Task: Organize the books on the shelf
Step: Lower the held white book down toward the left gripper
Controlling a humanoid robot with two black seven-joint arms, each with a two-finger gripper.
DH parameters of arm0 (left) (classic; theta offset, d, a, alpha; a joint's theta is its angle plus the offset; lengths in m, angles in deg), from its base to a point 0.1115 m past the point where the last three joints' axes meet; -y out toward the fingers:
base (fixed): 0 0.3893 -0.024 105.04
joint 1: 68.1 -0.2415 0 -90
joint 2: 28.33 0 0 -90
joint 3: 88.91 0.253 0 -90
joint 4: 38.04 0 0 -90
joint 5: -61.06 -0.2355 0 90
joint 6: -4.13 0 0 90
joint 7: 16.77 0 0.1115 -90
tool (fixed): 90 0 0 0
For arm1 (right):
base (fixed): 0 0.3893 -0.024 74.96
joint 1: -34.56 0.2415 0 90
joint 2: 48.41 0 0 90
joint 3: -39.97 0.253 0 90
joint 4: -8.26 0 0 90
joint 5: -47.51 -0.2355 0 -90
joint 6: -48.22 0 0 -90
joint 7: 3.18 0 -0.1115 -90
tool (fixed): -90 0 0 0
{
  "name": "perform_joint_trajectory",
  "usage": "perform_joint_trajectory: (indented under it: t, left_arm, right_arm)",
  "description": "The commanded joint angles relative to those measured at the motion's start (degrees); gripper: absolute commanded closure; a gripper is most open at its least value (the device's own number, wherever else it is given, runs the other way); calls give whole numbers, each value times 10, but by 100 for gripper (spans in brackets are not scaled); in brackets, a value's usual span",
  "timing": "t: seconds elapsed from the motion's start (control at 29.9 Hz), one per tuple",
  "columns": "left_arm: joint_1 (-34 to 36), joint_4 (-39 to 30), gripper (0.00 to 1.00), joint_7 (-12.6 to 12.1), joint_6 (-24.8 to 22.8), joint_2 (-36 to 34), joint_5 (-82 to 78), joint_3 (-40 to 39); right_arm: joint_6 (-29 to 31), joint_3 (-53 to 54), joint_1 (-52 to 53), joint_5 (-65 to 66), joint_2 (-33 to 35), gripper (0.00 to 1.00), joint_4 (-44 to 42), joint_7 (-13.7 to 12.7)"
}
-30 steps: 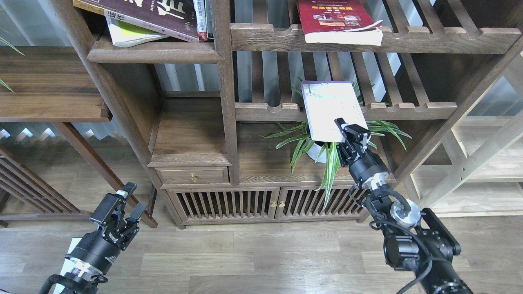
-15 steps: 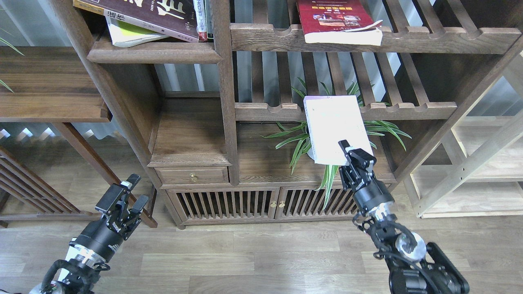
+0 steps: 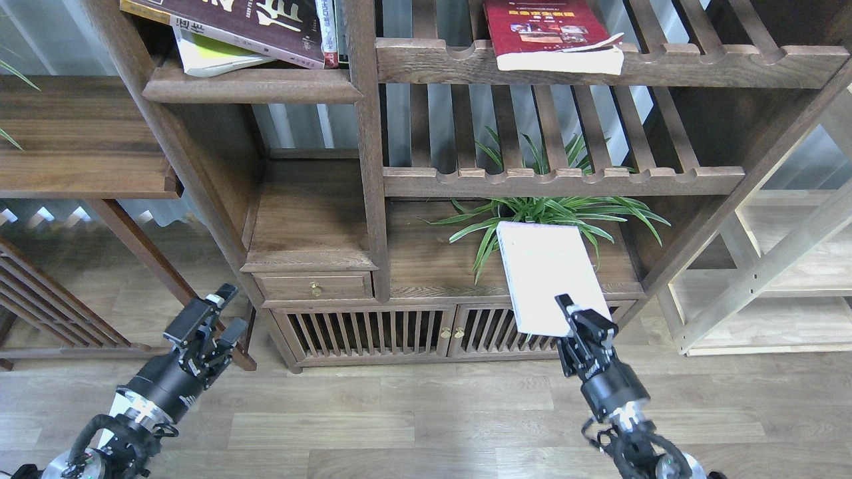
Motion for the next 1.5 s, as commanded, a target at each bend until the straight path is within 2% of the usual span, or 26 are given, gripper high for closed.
perform_joint_trajectory:
  t: [0.0, 0.2, 0.67, 1.17, 1.47]
  left_arm:
    - [2, 0, 1, 0, 0, 0, 0, 12]
    - [1, 5, 1, 0, 0, 0, 0, 17]
    - [-27, -12, 3, 0, 0, -4, 7, 156]
    - [-28, -39, 17, 0, 0, 1, 46, 234]
    - [-24, -39, 20, 0, 0, 3, 46, 256]
  right_arm:
    - [0, -8, -29, -8, 0, 77, 14, -3]
    - [0, -35, -70, -8, 0, 78, 27, -6]
    - [0, -105, -119, 11, 0, 78, 84, -9]
    - [0, -207, -85, 56, 0, 78, 83, -24]
    - [0, -235, -73, 59, 0, 77, 82, -24]
